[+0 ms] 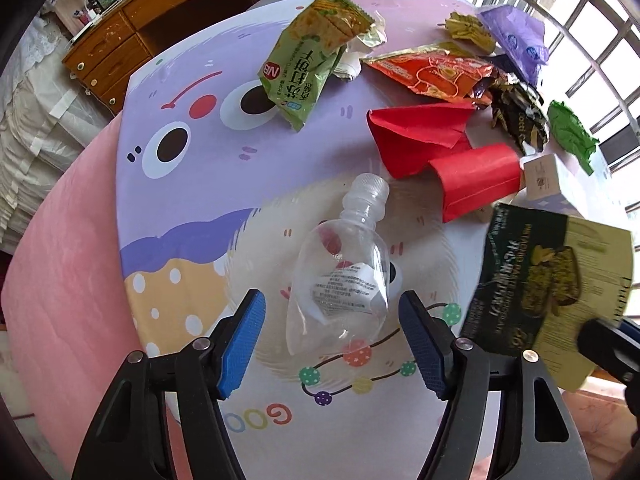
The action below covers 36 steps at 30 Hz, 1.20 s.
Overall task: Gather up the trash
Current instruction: 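Grasp the clear plastic bottle with the left tool while the right tool grasps the green chocolate box, then carry the bottle and chocolate box over the bin and open both tools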
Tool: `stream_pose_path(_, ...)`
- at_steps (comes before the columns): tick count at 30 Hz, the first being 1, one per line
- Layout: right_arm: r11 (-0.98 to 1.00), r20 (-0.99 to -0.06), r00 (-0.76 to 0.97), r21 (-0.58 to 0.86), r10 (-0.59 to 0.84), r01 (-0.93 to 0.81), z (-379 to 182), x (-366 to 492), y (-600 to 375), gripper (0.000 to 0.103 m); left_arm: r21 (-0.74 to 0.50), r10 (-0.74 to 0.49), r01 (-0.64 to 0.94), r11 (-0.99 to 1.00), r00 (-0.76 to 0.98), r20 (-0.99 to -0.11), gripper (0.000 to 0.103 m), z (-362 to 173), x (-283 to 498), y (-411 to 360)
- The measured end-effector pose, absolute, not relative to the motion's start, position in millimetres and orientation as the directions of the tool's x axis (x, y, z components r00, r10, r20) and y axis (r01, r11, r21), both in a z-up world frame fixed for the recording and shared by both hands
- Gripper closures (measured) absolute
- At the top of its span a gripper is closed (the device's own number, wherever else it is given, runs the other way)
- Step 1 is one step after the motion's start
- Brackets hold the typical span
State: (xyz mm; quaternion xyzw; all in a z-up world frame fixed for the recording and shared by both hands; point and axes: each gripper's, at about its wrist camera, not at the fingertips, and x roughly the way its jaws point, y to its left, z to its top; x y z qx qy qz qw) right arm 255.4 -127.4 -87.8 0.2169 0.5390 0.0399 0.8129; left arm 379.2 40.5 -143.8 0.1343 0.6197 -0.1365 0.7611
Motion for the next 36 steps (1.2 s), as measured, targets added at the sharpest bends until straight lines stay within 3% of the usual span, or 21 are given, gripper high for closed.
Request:
stream_pose_path(2, 0.909, -0.861, 0.424, 0.381, 0.282, 0.17, -79, 246, -127, 0.094, 0.049, -0.021, 0.386, 0.921, 0.175, -0.984, 0.053, -153, 381, 38)
stream_pose_path(4, 0.918, -0.866, 0.424, 0.361, 0.265, 0.164, -72, 240, -124, 0.094, 0.063, -0.004, 0.385, 0.921, 0.172, -0.985, 0.055, -157, 381, 38)
stream_pose_path(25, 0.969, -0.848, 0.487, 0.247, 0.209, 0.014, -2, 158, -124, 0.095, -0.024, -0.123, 0.317, 0.948, 0.295, -0.948, 0.058, -87, 290, 39)
stream_pose_path(36, 0.93, -0.806, 0.479, 0.227, 0.346, -0.29, 22, 99, -155, 0.096, -0.038, -0.053, 0.045, 0.998, 0.403, -0.914, 0.058, -43, 165, -2)
